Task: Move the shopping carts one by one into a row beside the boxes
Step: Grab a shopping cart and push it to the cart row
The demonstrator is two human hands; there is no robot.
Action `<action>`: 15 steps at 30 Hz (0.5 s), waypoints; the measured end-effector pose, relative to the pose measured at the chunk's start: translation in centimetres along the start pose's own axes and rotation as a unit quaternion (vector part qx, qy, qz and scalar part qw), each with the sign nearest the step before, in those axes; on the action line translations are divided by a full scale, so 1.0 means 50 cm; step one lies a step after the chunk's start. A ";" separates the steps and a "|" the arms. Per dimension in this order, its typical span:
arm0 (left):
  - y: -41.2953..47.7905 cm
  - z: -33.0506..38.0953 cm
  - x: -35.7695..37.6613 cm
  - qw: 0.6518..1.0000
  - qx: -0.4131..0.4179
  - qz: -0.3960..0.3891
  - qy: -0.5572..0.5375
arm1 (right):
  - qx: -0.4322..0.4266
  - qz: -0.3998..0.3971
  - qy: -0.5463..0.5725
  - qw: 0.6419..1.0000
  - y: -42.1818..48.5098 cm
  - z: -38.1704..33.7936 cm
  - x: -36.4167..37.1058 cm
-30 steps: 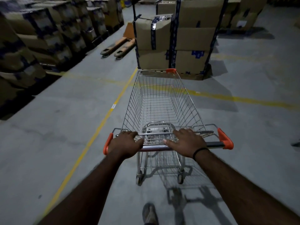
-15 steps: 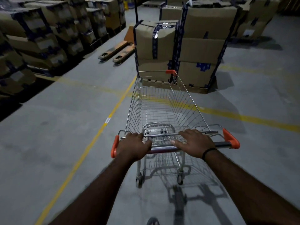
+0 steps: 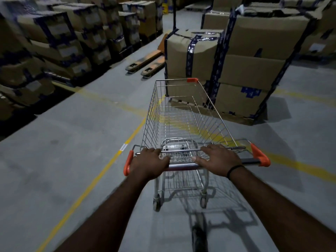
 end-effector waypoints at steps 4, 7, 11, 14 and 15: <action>0.098 0.030 -0.032 0.999 -0.034 0.004 -0.018 | -0.039 -0.016 -0.007 0.999 0.130 0.047 -0.038; 0.169 0.042 -0.051 0.998 -0.058 0.019 -0.027 | -0.070 -0.018 -0.020 0.997 0.229 0.072 -0.065; 0.251 0.049 -0.079 0.994 -0.096 0.023 -0.043 | -0.102 -0.022 -0.030 0.994 0.350 0.088 -0.094; 0.315 0.041 -0.101 0.991 -0.123 0.031 -0.045 | -0.121 -0.025 -0.035 0.992 0.443 0.091 -0.112; 0.337 0.037 -0.107 0.990 -0.129 0.034 -0.045 | -0.129 -0.026 -0.033 0.991 0.473 0.090 -0.117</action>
Point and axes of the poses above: each hand's wrist, its own y-axis towards the middle knuckle, its own x-axis out of the palm, z = x × y, the point moved 2 cm from there along y, towards the middle knuckle, and after that the axes turned 3 degrees about -z, right-handed, at the moved point
